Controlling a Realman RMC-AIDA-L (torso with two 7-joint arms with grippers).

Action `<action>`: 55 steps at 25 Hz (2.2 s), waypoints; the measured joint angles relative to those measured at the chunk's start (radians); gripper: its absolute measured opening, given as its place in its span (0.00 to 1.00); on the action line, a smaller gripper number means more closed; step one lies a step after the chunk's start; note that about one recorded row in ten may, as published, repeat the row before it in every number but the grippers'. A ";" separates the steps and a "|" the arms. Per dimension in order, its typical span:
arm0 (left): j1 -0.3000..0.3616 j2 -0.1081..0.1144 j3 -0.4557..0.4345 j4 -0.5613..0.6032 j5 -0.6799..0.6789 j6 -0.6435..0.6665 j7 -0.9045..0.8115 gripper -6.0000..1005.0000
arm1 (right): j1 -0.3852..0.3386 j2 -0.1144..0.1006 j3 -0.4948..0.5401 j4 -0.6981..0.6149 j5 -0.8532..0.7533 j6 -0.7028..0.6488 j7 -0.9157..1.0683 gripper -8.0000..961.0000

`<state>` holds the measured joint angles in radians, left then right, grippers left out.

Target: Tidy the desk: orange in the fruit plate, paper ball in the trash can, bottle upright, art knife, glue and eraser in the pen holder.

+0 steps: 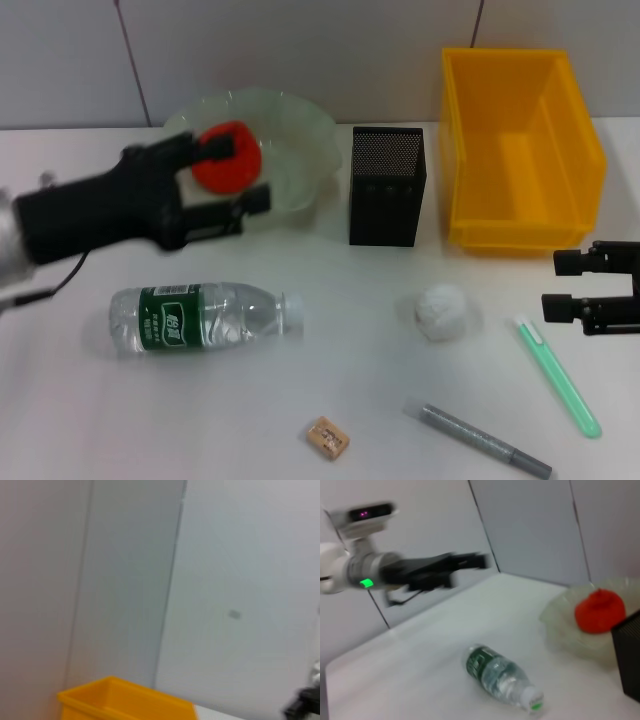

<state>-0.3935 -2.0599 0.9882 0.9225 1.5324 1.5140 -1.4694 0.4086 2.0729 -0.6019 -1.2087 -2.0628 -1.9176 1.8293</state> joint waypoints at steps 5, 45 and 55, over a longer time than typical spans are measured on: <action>0.076 0.004 -0.056 -0.025 0.004 0.162 0.073 0.85 | 0.048 -0.007 -0.066 -0.118 -0.062 0.002 0.181 0.75; 0.165 0.014 -0.105 -0.209 0.104 0.280 0.225 0.84 | 0.502 0.012 -0.810 0.382 -0.561 0.619 0.834 0.73; 0.165 0.014 -0.109 -0.222 0.121 0.278 0.234 0.84 | 0.501 0.011 -0.851 0.363 -0.575 0.611 0.854 0.66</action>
<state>-0.2286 -2.0464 0.8796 0.7000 1.6535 1.7924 -1.2354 0.9094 2.0839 -1.4527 -0.8456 -2.6374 -1.3067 2.6829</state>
